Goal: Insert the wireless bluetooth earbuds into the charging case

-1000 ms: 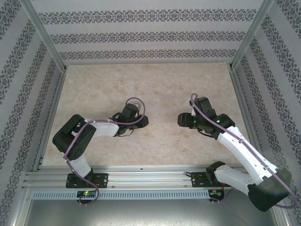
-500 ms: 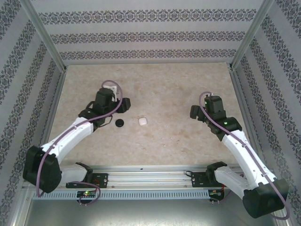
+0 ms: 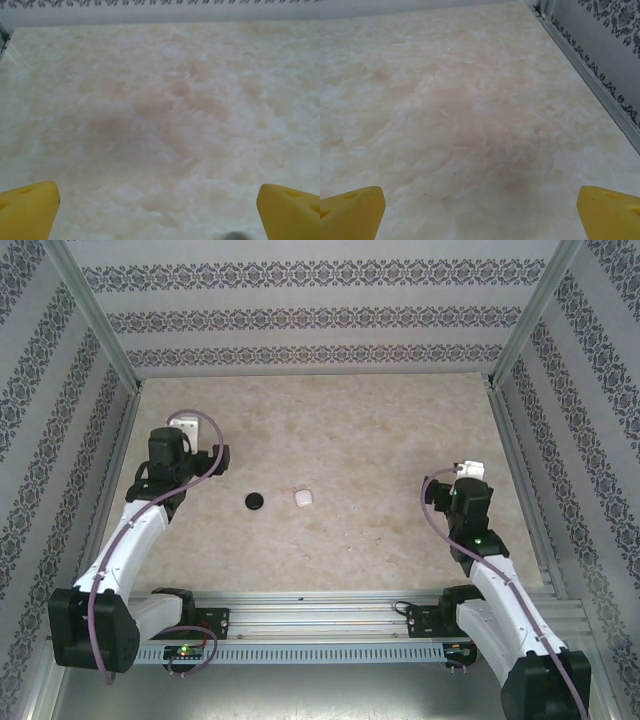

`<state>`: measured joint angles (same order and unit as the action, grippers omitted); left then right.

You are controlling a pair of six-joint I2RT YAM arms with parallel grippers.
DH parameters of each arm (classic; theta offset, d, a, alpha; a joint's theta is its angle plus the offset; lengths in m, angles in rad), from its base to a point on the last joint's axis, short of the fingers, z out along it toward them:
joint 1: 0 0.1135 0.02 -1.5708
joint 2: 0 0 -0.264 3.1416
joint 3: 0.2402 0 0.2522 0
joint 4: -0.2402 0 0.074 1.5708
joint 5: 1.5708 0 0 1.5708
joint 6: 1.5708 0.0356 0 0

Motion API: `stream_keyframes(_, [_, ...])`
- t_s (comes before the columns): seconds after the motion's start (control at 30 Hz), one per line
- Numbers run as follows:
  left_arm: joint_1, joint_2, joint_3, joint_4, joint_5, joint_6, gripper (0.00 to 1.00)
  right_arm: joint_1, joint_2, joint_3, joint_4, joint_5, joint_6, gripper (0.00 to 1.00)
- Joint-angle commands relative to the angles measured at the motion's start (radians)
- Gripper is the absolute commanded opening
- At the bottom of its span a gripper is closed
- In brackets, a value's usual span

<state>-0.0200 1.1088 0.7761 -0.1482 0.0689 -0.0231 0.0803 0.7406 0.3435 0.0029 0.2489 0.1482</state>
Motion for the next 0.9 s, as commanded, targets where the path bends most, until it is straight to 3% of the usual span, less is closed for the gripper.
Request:
stream_keyframes(0.0, [0.036,-0.032,-0.074,0.147,-0.03,0.037,1.0,-0.01,-0.019,-0.086,0.24,-0.012,-0.037,0.98])
stream_keyframes(0.33, [0.042,0.0,-0.359,0.62,0.056,0.13,1.0,-0.013,0.221,-0.166,0.59,-0.042,-0.095,0.98])
stream_keyframes(0.43, [0.046,0.012,-0.427,0.743,0.014,0.106,1.0,-0.016,0.27,-0.18,0.671,-0.055,-0.096,0.98])
stream_keyframes(0.63, [0.046,0.177,-0.454,0.954,0.061,0.037,1.0,-0.023,0.353,-0.174,0.786,-0.037,-0.09,0.98])
stream_keyframes(0.73, [0.046,0.231,-0.448,0.984,0.128,0.055,1.0,-0.044,0.4,-0.172,0.85,-0.052,-0.097,0.98])
stream_keyframes(0.87, [0.047,0.305,-0.498,1.137,0.129,0.053,1.0,-0.088,0.463,-0.179,0.952,-0.094,-0.101,0.98])
